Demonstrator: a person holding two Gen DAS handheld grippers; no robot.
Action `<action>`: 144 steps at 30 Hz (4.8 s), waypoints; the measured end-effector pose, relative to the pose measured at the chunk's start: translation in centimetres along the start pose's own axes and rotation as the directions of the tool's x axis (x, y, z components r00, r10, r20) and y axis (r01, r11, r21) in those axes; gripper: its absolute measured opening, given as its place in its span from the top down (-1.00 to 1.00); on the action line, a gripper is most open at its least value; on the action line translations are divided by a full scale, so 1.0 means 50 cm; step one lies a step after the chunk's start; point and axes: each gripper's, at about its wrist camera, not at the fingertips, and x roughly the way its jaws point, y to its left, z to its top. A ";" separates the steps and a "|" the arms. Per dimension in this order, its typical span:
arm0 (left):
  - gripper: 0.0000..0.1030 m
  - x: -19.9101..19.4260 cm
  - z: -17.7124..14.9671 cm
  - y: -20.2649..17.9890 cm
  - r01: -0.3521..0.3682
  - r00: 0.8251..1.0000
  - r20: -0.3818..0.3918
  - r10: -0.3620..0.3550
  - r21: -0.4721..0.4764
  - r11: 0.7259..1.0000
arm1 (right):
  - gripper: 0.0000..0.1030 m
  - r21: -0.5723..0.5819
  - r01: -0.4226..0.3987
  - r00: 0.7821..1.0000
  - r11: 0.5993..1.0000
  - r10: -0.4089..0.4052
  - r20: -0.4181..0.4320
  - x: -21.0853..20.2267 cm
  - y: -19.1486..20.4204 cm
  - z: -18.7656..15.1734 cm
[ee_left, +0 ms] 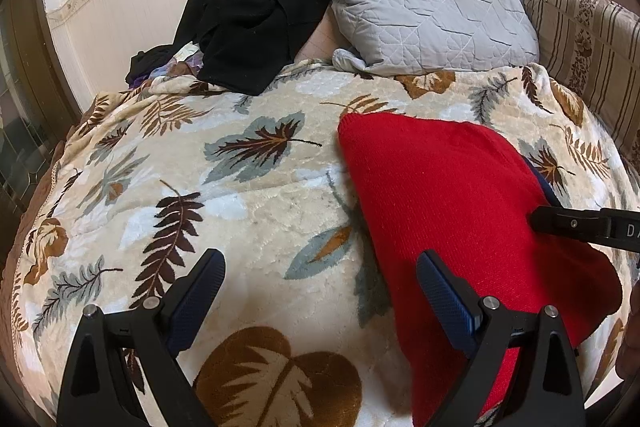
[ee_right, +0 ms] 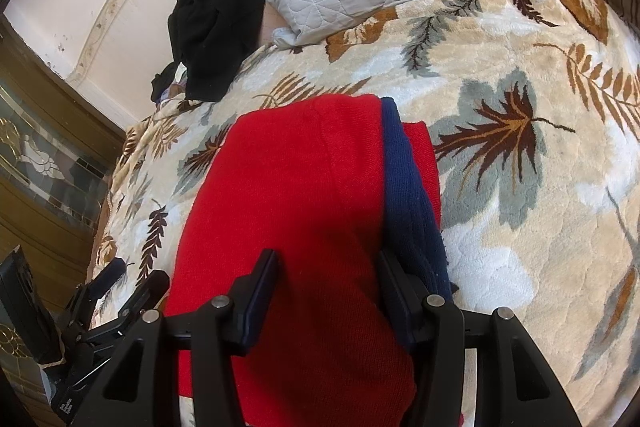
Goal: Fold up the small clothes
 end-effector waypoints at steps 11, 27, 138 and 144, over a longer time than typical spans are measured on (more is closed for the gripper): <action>-0.87 -0.003 0.002 0.000 -0.003 1.000 0.003 0.003 0.001 1.000 | -0.06 -0.003 0.001 1.000 1.000 -0.001 -0.003 -0.001 0.000 -0.001; -0.87 0.023 0.044 0.045 0.181 0.982 -0.031 -0.187 -0.132 0.975 | -0.19 0.091 -0.057 0.995 0.994 0.049 0.091 -0.052 -0.064 0.033; -0.46 -0.058 -0.133 0.094 -0.035 0.996 -0.086 0.027 -0.089 0.995 | 0.25 -0.241 -0.056 0.998 0.969 0.047 -0.044 0.032 0.169 -0.169; -0.56 -0.149 -0.174 0.068 -0.145 0.989 0.038 0.146 -0.037 0.989 | 0.21 -0.288 0.045 0.985 0.956 0.004 0.170 -0.070 0.200 -0.225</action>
